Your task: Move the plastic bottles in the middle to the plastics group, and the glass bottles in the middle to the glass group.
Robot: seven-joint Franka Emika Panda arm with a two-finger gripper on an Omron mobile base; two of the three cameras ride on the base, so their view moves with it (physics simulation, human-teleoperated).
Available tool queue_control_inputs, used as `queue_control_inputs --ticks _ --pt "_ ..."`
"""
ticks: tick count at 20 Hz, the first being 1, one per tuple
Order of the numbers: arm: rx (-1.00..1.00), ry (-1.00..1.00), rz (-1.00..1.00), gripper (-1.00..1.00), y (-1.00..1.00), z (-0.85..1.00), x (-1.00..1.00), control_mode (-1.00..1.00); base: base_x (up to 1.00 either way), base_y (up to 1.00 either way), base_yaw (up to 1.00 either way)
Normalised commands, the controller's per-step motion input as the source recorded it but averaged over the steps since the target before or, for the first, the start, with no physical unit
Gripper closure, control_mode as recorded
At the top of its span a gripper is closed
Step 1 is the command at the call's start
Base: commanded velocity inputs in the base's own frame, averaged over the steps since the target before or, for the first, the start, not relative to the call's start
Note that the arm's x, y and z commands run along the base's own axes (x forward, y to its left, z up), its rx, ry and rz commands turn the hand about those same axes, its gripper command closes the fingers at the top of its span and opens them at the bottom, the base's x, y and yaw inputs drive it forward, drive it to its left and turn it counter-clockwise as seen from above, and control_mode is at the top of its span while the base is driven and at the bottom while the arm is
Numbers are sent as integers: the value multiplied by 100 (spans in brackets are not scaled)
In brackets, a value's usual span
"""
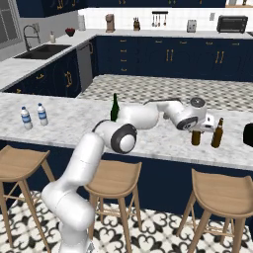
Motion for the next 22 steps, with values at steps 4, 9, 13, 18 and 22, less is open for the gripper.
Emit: queue_control_inputs --ticks 4,9,13,18,22 --pt "0 0 0 100 0 -46 5 -100 0 0 0" --pt "0 0 0 100 0 -28 17 -100 0 0 0" --pt "0 -2 0 100 -8 -3 22 -100 0 0 0" --pt "0 0 0 100 -1 0 28 -100 0 0 0" --pt "0 0 0 100 0 -1 7 -100 0 0 0"
